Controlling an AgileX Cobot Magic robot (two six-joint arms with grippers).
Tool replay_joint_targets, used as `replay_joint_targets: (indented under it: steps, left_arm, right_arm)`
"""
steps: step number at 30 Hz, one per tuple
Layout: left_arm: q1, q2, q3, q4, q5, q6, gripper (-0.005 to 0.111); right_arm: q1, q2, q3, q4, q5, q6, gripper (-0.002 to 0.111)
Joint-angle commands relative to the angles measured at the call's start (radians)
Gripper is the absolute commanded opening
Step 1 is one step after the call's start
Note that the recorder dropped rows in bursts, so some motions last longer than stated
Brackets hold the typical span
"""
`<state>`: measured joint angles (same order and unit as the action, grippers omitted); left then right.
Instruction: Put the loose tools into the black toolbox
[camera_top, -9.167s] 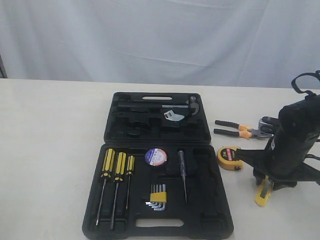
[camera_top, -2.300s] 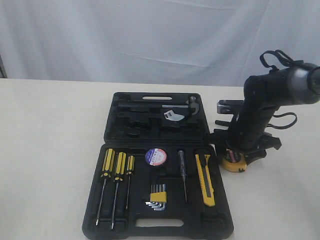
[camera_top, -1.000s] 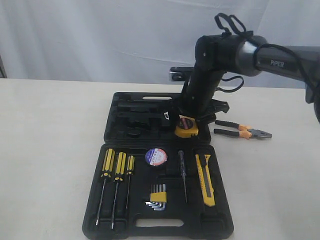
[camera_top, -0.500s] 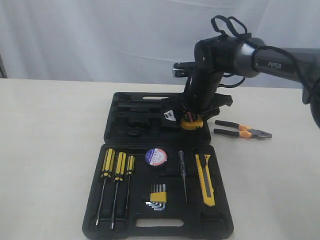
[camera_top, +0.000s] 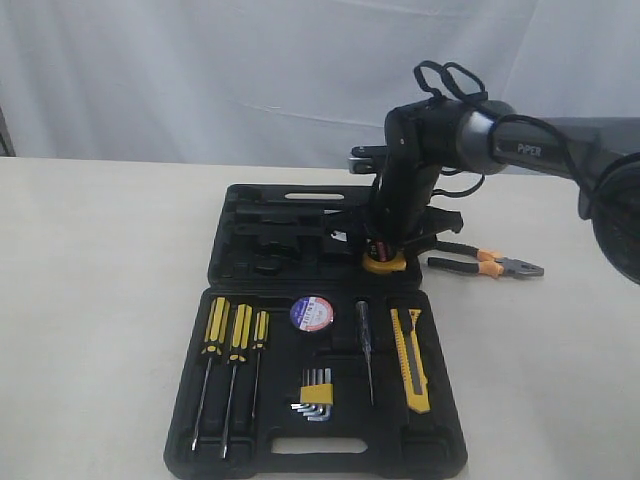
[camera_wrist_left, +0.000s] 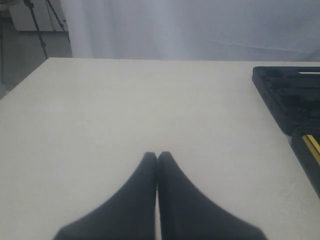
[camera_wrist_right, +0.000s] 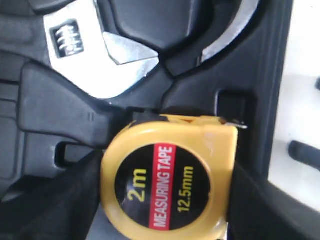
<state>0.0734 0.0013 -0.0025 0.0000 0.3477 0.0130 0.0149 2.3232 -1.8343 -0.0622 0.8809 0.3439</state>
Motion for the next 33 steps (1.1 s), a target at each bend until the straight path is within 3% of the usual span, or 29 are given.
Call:
replay_joint_targets:
  steps: [1, 5, 11, 33]
  left_arm:
    - [-0.005, -0.001, 0.003, 0.000, -0.005, -0.006, 0.000]
    - [-0.005, -0.001, 0.003, 0.000, -0.005, -0.006, 0.000]
    - [-0.005, -0.001, 0.003, 0.000, -0.005, -0.006, 0.000]
    - [-0.005, -0.001, 0.003, 0.000, -0.005, -0.006, 0.000]
  right_arm:
    - [0.001, 0.008, -0.003, 0.039, -0.018, 0.014, 0.026]
    - [0.001, 0.008, -0.003, 0.039, -0.004, 0.014, 0.030]
    - [0.001, 0.004, -0.003, 0.039, 0.020, 0.014, 0.062]
    - [0.001, -0.037, -0.049, -0.041, 0.072, 0.002, 0.068]
